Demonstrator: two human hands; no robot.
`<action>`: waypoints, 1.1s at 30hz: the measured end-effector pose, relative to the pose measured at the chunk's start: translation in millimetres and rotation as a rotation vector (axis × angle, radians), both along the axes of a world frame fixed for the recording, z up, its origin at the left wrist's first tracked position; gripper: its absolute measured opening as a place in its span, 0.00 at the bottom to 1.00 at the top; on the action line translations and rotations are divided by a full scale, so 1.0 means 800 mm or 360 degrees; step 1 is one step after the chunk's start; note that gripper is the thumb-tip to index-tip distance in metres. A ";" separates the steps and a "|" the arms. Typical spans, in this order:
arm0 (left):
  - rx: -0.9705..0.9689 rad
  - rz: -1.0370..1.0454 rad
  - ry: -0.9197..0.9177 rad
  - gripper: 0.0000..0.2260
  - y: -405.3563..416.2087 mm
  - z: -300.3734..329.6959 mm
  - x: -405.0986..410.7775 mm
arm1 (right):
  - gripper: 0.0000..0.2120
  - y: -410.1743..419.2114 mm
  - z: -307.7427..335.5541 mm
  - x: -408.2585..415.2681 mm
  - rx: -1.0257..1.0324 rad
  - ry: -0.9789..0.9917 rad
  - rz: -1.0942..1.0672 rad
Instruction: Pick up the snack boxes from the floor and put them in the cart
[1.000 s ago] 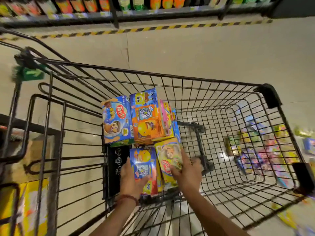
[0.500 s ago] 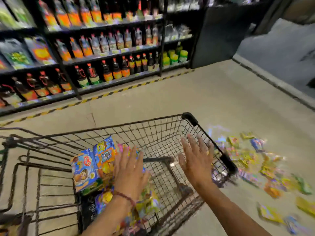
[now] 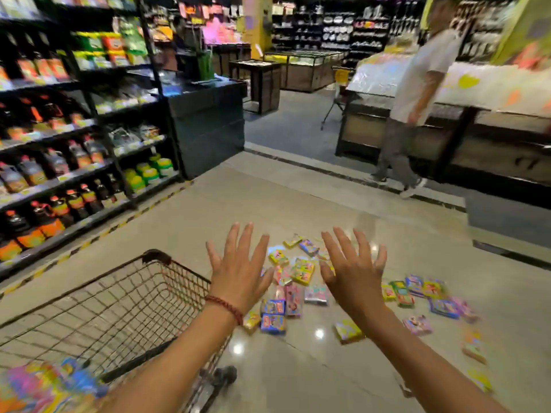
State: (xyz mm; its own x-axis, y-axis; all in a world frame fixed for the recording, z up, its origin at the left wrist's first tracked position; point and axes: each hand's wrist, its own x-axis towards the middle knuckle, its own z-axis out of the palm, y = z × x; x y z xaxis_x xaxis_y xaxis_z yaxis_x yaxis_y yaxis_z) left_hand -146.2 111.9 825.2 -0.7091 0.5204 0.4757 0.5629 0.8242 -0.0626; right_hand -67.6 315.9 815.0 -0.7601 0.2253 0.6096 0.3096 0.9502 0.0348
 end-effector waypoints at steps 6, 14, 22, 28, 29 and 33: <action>-0.0004 -0.0215 0.0043 0.23 0.131 -0.001 0.044 | 0.23 0.127 -0.008 0.087 0.0009 -0.0013 -0.0236; -0.0030 -0.0218 0.0080 0.24 0.181 -0.020 0.022 | 0.25 0.190 -0.042 0.124 -0.0144 -0.0087 -0.0346; -0.0069 -0.0081 -0.0064 0.25 0.183 -0.069 -0.067 | 0.26 0.203 -0.077 0.010 -0.0289 -0.0329 -0.0205; -0.0093 0.0128 -0.0312 0.27 0.186 -0.151 -0.184 | 0.26 0.215 -0.137 -0.145 -0.0392 -0.0607 -0.0045; -0.0102 0.0157 -0.0376 0.28 0.188 -0.169 -0.203 | 0.26 0.217 -0.152 -0.170 -0.0400 -0.0649 -0.0021; -0.0134 0.0250 -0.0606 0.31 0.205 -0.244 -0.269 | 0.26 0.230 -0.224 -0.267 -0.0430 -0.0763 0.0071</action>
State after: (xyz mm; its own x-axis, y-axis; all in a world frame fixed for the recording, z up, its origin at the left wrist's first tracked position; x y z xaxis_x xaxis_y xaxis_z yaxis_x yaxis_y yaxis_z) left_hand -361.7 275.7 629.8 -0.8999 0.4179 0.1246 0.4268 0.9027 0.0546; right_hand -281.2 499.6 636.1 -0.9506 0.2872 0.1176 0.2784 0.9567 -0.0852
